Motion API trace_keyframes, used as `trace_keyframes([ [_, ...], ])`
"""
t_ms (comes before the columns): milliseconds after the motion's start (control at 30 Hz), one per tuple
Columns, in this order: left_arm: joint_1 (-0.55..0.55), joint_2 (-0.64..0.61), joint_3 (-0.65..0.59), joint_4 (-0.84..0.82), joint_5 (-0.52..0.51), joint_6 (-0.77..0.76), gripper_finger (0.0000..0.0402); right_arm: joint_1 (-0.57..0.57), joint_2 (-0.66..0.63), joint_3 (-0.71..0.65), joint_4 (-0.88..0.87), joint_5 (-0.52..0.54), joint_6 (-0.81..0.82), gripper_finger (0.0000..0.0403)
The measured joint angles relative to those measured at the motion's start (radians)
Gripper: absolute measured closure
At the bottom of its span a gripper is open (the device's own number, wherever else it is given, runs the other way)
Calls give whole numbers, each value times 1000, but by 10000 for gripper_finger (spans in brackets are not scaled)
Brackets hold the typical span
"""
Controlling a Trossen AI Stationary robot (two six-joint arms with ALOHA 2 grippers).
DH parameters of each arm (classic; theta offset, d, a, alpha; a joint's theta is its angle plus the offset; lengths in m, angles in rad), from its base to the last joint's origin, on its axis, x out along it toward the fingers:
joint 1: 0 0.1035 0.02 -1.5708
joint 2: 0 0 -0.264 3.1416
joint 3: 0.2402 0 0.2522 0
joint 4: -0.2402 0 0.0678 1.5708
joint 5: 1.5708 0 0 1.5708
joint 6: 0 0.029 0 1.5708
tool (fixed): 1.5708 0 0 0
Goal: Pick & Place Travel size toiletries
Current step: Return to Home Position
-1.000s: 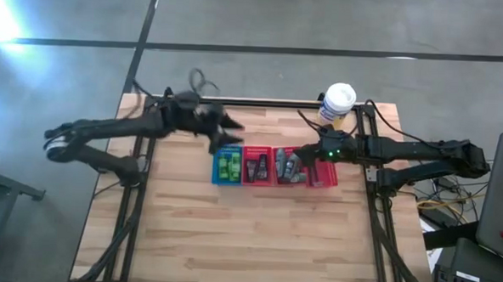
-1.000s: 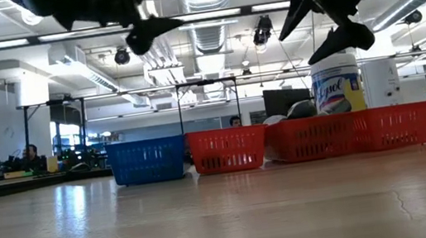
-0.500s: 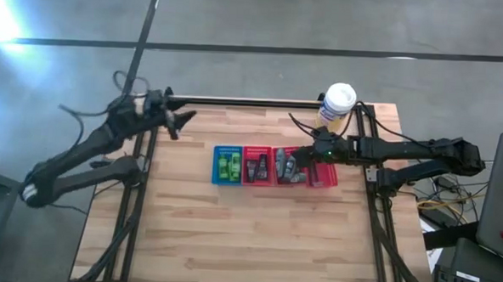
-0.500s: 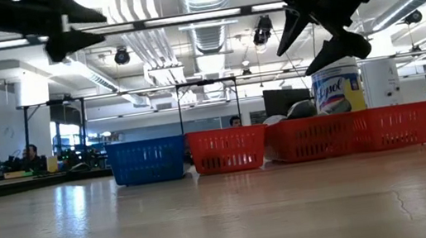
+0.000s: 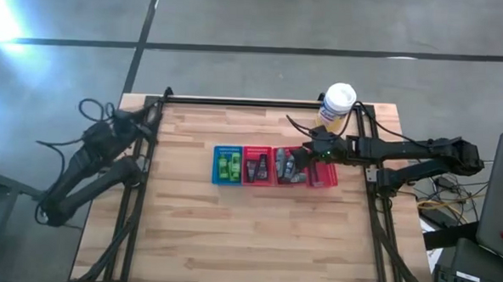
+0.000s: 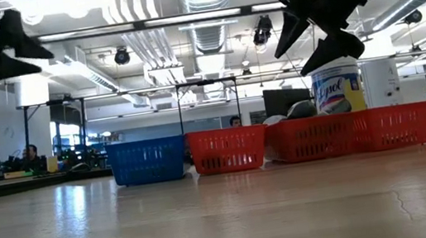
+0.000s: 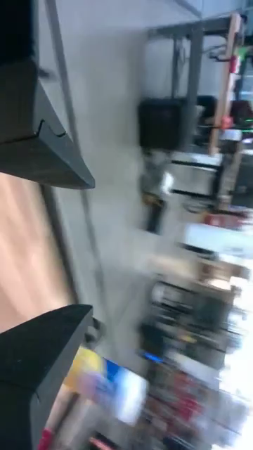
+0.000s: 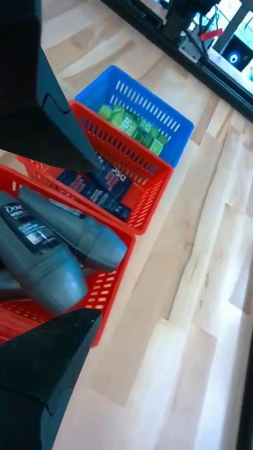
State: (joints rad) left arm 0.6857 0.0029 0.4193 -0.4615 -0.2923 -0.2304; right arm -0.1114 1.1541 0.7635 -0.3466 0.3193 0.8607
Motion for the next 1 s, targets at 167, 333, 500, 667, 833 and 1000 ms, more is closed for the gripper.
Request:
trace_keyframes([
  [167, 1, 43, 34, -128, -255, -21, 115, -1, 0, 0, 6, 20, -14, 76],
  [333, 1, 45, 29, -134, -487, -25, 115, -1, 0, 0, 14, 25, -36, 76],
  [500, 0, 45, 19, -133, -482, -24, 115, 0, 0, 0, 14, 24, -34, 76],
  [667, 0, 44, 5, -133, -477, -24, 115, 0, 0, 0, 14, 24, -34, 76],
  [833, 109, 1, -33, -128, -422, -26, 115, 8, 0, 0, 15, -8, -17, 76],
  [1000, 322, 0, -128, -114, -413, -33, 115, 16, -1, 0, 16, -51, -16, 76],
])
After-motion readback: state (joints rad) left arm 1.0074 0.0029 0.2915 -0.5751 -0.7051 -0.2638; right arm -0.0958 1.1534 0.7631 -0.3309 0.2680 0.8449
